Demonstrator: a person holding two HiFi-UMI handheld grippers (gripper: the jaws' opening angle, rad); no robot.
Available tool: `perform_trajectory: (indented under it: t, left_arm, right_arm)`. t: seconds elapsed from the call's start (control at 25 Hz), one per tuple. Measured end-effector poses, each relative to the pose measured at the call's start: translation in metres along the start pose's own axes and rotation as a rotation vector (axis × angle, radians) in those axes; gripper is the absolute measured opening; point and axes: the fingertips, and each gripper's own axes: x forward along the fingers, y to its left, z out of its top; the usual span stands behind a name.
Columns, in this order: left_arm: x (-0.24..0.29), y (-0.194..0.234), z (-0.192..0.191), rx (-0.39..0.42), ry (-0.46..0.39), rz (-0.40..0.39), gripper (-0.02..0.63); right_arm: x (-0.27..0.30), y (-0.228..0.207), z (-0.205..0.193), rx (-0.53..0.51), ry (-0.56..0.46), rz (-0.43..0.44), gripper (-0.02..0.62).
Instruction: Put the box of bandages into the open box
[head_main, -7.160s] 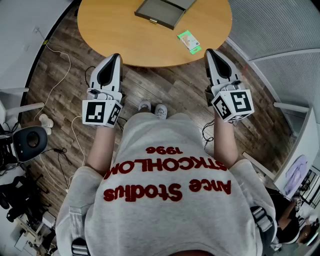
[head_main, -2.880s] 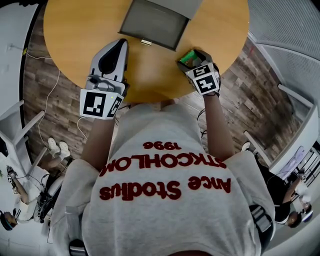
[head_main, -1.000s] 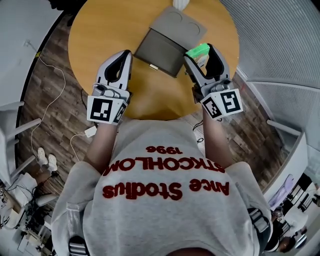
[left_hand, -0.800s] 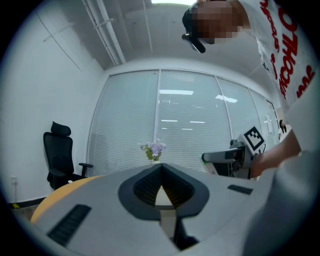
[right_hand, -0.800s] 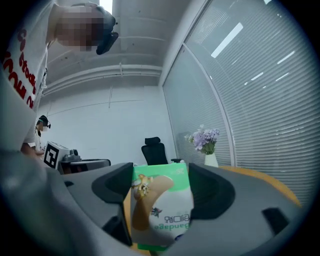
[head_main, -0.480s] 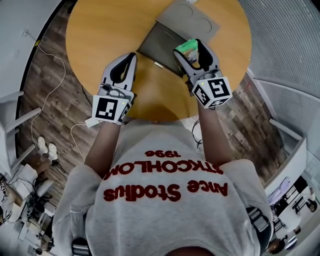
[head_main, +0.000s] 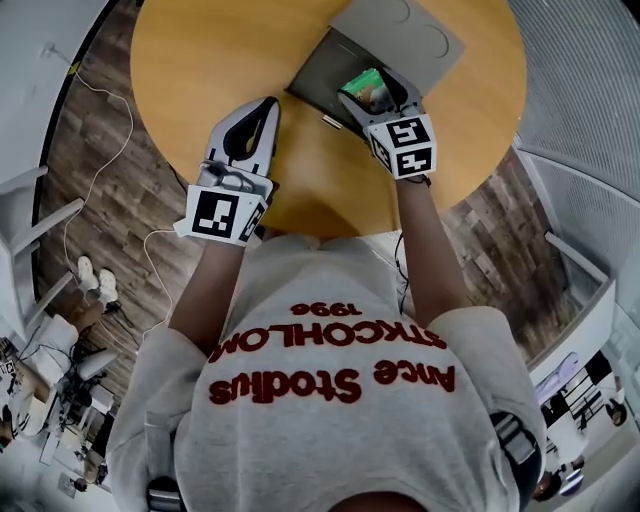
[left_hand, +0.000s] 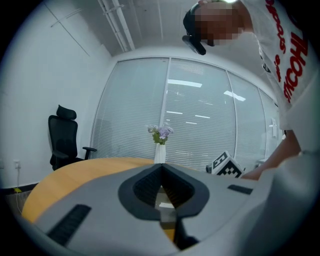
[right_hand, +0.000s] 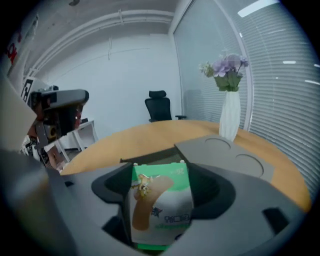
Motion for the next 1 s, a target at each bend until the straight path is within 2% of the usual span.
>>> perform_trajectory:
  t: [0.16,0.32,0.64,0.84,0.88,0.92,0.96,1.0]
  left_arm:
    - [-0.006,0.005,-0.008,-0.01,0.026,0.001,0.003]
    - [-0.009,0.008,-0.009,-0.016,0.029,0.012,0.003]
    - [-0.01,0.016,0.0,-0.011,0.009,0.031,0.003]
    - [-0.013,0.013,0.007,0.0,-0.006,0.038,0.003]
    - [-0.014,0.013,0.009,0.003,-0.01,0.039,0.003]
    - [-0.014,0.013,0.011,0.005,-0.015,0.039,0.003]
    - [-0.015,0.014,0.013,0.008,-0.02,0.039,0.003]
    - [-0.016,0.015,0.016,0.01,-0.025,0.038,0.003]
  right_arm:
    - [0.02,0.0,-0.022,-0.051,0.113,-0.016,0.357]
    - [0.027,-0.005,-0.034,-0.023,0.16,-0.018,0.357]
    - [0.029,0.0,-0.034,-0.051,0.181,0.008,0.358]
    - [0.018,-0.002,-0.013,-0.076,0.114,-0.009,0.356]
    - [0.013,-0.003,-0.005,-0.074,0.085,-0.016,0.328]
    - [0.007,-0.003,0.004,-0.065,0.05,-0.025,0.241]
    - [0.001,-0.004,0.013,-0.047,0.01,-0.031,0.103]
    - [-0.005,-0.004,0.021,-0.019,-0.027,-0.032,0.025]
